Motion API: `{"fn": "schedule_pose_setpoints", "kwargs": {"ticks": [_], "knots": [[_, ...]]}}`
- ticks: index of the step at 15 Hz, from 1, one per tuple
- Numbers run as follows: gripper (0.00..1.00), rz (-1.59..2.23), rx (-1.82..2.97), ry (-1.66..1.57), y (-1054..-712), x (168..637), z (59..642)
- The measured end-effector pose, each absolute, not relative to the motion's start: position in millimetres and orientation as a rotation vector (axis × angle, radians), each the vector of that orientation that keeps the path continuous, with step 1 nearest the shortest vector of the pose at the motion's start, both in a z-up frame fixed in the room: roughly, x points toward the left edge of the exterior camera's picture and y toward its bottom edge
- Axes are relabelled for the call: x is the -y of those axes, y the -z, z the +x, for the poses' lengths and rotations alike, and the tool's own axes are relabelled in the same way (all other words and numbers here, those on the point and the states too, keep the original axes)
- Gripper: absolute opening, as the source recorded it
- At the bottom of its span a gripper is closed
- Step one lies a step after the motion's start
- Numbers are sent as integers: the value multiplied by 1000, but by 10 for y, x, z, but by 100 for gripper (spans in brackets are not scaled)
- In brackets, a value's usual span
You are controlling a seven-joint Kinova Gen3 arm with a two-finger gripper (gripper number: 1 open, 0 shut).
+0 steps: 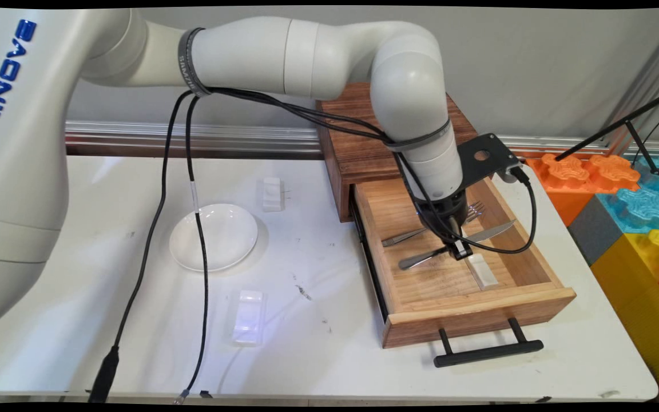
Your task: Place the picked object into the drawer
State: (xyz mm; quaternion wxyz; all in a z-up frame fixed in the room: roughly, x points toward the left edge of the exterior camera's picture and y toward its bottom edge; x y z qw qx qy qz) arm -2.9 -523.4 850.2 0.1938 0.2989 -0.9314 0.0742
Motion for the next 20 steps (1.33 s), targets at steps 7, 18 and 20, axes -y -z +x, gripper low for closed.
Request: {"fn": "schedule_pose_setpoints", "kwargs": {"ticks": [7, 18, 20], "knots": [[0, 843, 2616, -198, -8377, 5223, 5], [0, 904, 2626, -211, -8201, 5223, 6], [0, 903, 2623, -206, -8177, 5223, -2]]}}
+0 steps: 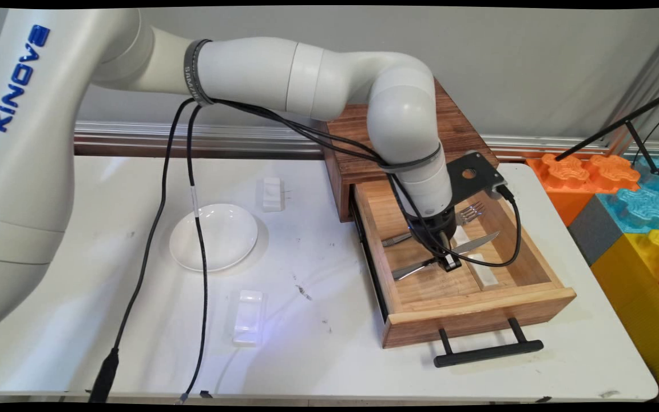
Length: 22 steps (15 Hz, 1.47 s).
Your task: Place the picked object into the drawer
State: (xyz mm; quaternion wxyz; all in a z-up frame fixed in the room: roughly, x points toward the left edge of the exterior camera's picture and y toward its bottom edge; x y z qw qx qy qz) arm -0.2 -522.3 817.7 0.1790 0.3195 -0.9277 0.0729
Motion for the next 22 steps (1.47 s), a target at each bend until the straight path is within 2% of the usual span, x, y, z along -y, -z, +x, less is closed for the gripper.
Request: {"fn": "schedule_pose_setpoints", "kwargs": {"ticks": [22], "knots": [[0, 884, 2603, -174, -7968, 5209, -26]]}}
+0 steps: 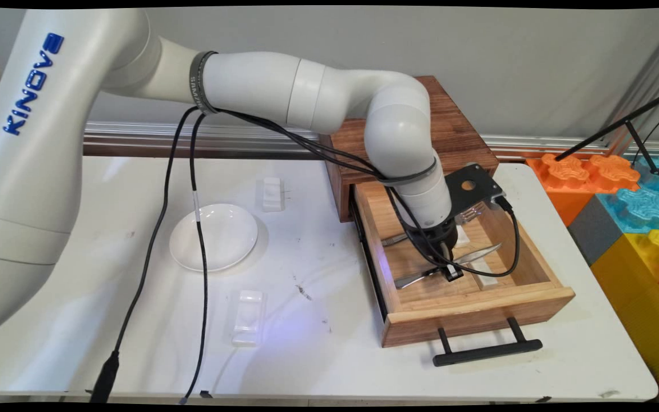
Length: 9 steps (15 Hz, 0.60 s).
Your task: Place the picked object into the drawer
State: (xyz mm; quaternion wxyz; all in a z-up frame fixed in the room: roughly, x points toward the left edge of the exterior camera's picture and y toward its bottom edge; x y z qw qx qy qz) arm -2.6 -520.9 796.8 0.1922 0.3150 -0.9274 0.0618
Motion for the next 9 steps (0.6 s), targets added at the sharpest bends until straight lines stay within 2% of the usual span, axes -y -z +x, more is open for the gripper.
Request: {"fn": "schedule_pose_setpoints", "kwargs": {"ticks": [3, 4, 9], "knots": [[0, 885, 2603, -176, -7930, 5219, -18], [100, 886, 2601, -178, -7919, 5224, -15], [100, 889, 2595, -178, -7884, 5226, -11]]}}
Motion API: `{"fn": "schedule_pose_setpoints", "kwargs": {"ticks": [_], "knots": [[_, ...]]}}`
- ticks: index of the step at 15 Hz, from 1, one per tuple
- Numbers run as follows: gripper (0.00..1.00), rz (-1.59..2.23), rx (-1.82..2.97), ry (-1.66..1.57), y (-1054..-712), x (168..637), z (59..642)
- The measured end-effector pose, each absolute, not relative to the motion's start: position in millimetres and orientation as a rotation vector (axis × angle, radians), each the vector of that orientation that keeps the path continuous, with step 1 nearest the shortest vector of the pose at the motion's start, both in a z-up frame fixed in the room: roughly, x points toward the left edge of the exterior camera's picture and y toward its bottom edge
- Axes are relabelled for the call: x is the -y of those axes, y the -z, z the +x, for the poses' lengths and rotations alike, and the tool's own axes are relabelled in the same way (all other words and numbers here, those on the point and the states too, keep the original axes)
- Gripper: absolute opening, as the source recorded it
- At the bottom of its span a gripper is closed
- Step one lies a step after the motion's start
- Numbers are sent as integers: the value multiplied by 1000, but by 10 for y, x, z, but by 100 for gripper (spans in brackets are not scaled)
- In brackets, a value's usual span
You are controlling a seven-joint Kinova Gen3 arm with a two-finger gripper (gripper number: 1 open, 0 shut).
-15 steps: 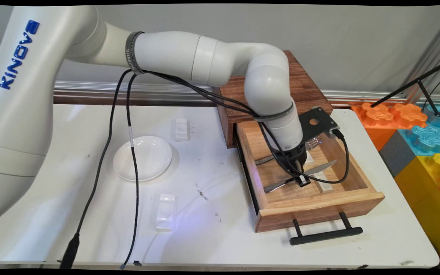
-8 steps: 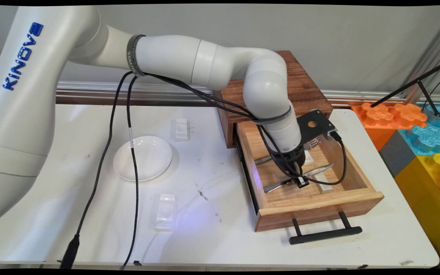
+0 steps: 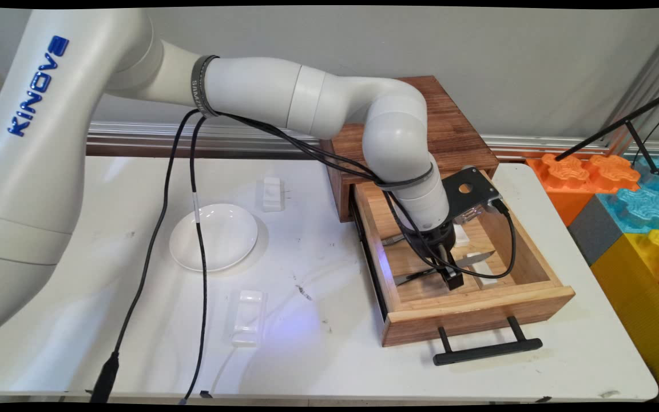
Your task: Place the picked object into the drawer
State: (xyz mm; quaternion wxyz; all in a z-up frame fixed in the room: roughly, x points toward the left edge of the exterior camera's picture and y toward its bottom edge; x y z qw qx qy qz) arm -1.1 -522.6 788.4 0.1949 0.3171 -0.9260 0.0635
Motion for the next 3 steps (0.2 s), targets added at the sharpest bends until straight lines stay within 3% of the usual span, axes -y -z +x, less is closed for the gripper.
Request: {"fn": "schedule_pose_setpoints", "kwargs": {"ticks": [3], "knots": [[100, 891, 2591, -172, -7891, 5217, 2]]}}
